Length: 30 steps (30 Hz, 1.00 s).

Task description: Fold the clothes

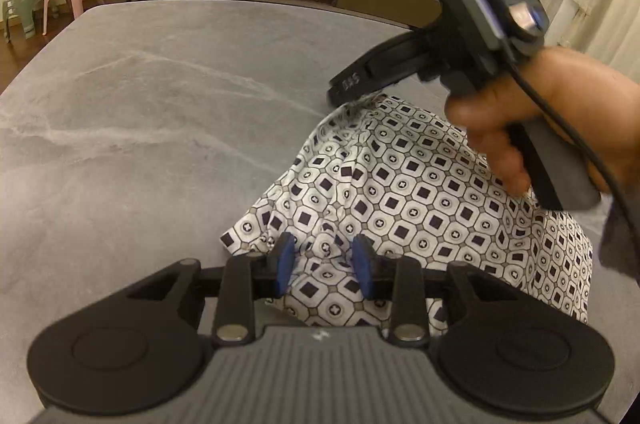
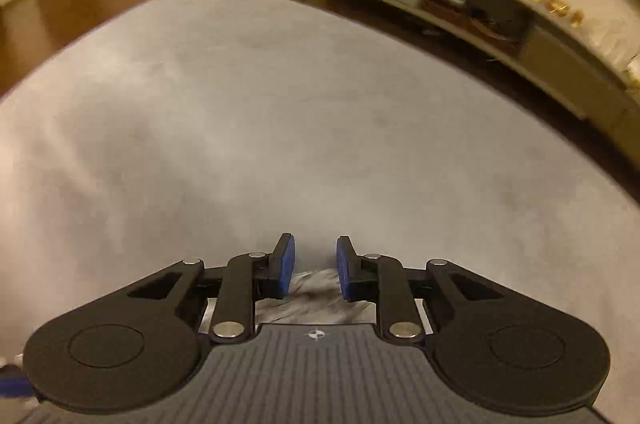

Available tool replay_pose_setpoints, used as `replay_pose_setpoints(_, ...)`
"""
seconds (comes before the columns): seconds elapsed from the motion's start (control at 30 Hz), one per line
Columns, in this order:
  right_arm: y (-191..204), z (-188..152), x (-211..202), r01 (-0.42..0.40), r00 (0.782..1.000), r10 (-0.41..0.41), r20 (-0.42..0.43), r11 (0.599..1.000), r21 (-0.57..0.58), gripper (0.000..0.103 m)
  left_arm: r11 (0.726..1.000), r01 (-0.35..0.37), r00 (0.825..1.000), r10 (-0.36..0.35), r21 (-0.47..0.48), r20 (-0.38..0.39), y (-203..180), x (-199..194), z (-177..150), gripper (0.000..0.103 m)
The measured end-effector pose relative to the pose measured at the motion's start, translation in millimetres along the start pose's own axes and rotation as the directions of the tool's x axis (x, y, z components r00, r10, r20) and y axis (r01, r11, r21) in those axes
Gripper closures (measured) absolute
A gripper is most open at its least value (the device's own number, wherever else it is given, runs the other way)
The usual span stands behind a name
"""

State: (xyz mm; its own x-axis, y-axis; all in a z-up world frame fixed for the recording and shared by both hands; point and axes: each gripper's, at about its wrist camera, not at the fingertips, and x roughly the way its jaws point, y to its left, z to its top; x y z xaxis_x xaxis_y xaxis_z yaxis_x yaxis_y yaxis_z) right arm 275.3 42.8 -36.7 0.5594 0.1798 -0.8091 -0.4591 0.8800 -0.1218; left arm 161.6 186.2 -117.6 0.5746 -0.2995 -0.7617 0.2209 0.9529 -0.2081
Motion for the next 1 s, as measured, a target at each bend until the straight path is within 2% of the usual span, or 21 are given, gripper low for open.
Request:
replay_pose_setpoints(0.03,-7,2,-7,-0.001,1.000,0.001,0.002,1.000,0.017,0.081,1.000,0.007,1.000,-0.007,-0.008,-0.005,2,0,1,0.070)
replay_pose_setpoints(0.13,-27,-16,-74,-0.084,0.981,0.073,0.177,0.995,0.056,0.080,0.999,0.018,1.000,-0.018,-0.034,-0.011,5,0,3,0.070)
replay_pose_setpoints(0.17,-29,-34,-105,-0.113,0.968,0.098,0.233,0.992,0.054,0.077,0.999,0.017,1.000,-0.018,-0.040,-0.011,6,-1,3,0.070)
replay_pose_setpoints(0.23,-20,-85,-156,-0.177,0.946,0.159,0.282,0.984,0.037,0.077,0.999,0.001,1.000,-0.001,-0.050,-0.009,2,0,4,0.070)
replay_pose_setpoints(0.33,16,-165,-175,-0.303,0.934,0.302,0.192,0.953,-0.026,0.077,0.997,-0.031,1.000,0.031,-0.067,-0.005,-4,3,5,0.071)
replay_pose_setpoints(0.37,28,-185,-170,-0.311,0.937,0.318,0.147,0.948,-0.070,0.077,0.995,-0.047,0.999,0.047,-0.086,-0.006,-7,3,4,0.071)
replay_pose_setpoints(0.43,26,-210,-159,-0.234,0.959,0.250,0.134,0.965,-0.119,0.076,0.986,-0.068,0.998,0.066,-0.153,-0.018,-12,-1,1,0.071)
replay_pose_setpoints(0.47,8,-211,-155,-0.233,0.960,0.242,0.141,0.969,-0.078,0.071,0.981,-0.056,0.998,0.051,-0.187,-0.028,-15,-4,-2,0.070)
replay_pose_setpoints(0.53,-32,-206,-149,-0.122,0.982,0.122,0.143,0.992,-0.013,0.069,0.976,0.024,0.999,-0.033,-0.218,-0.040,-24,-9,-11,0.070)
replay_pose_setpoints(0.57,-48,-203,-147,-0.031,0.989,0.033,0.146,0.999,-0.012,0.068,0.978,0.048,0.997,-0.057,-0.203,-0.041,-32,-10,-15,0.070)
replay_pose_setpoints(0.67,-95,-189,-152,-0.013,0.993,0.002,0.116,0.995,0.100,0.068,0.994,-0.045,0.999,0.048,-0.103,0.023,-48,-17,-14,0.072)
replay_pose_setpoints(0.7,-95,-190,-166,-0.044,0.988,0.025,0.154,0.992,0.122,0.068,0.994,-0.065,0.996,0.070,-0.084,0.059,-51,-22,-12,0.072)
replay_pose_setpoints(0.73,-95,-192,-180,-0.078,0.980,0.049,0.195,0.987,0.142,0.068,0.995,-0.074,0.992,0.080,-0.067,0.093,-53,-26,-11,0.071)
replay_pose_setpoints(0.8,-93,-198,-195,-0.128,0.965,0.084,0.247,0.978,0.166,0.068,0.998,-0.040,0.989,0.046,-0.044,0.138,-57,-29,-7,0.070)
replay_pose_setpoints(0.87,-85,-204,-188,-0.146,0.962,0.103,0.252,0.976,0.162,0.068,0.997,-0.071,0.993,0.072,-0.010,0.096,-61,-14,-5,0.069)
replay_pose_setpoints(0.93,-84,-216,-171,-0.129,0.973,0.092,0.210,0.977,0.169,0.070,0.993,-0.114,0.993,0.114,-0.003,0.032,-57,3,-7,0.067)
replay_pose_setpoints(0.97,-87,-224,-163,-0.114,0.978,0.080,0.192,0.978,0.176,0.071,0.993,-0.115,0.993,0.115,-0.010,0.033,-54,3,-7,0.062)
replay_pose_setpoints(1.0,-96,-229,-165,-0.133,0.973,0.090,0.214,0.971,0.198,0.071,0.993,-0.116,0.993,0.116,-0.017,0.034,-51,3,-8,0.061)
